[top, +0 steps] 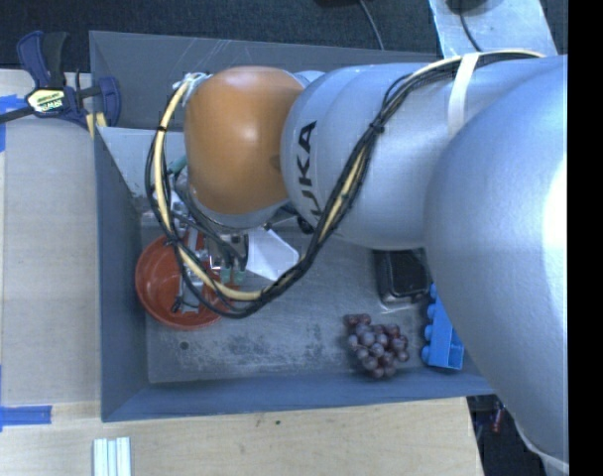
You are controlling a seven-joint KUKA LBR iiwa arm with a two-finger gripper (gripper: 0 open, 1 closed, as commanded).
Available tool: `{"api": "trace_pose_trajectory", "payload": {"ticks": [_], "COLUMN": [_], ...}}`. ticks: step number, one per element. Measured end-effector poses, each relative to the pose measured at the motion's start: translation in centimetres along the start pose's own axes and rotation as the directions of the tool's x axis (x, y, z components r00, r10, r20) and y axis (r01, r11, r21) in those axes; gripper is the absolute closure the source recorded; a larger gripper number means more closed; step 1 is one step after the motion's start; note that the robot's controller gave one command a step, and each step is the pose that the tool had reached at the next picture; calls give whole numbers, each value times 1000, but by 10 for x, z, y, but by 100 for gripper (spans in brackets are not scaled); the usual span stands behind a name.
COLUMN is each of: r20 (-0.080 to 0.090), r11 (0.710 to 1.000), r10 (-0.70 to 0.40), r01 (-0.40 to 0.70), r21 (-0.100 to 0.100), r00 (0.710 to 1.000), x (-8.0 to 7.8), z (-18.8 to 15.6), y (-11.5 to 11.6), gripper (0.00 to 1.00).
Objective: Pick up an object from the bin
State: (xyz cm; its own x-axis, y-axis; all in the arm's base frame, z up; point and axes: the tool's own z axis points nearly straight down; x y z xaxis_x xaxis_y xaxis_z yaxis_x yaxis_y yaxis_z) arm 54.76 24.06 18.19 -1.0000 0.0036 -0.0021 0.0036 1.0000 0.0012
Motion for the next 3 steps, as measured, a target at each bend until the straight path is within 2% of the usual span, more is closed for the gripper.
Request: {"api": "trace_pose_trajectory", "payload": {"ticks": [1, 2, 3], "r20": [0, 0, -2], "r11": [1000, 985, 988], "r10": [0, -173, -154], "r01": [0, 173, 154], "r21": [0, 0, 3], "r00": [1000, 985, 988], "x": [0, 27, 40], "z": [0, 50, 48], "y": [0, -30, -26], "gripper": [0, 0, 0]}}
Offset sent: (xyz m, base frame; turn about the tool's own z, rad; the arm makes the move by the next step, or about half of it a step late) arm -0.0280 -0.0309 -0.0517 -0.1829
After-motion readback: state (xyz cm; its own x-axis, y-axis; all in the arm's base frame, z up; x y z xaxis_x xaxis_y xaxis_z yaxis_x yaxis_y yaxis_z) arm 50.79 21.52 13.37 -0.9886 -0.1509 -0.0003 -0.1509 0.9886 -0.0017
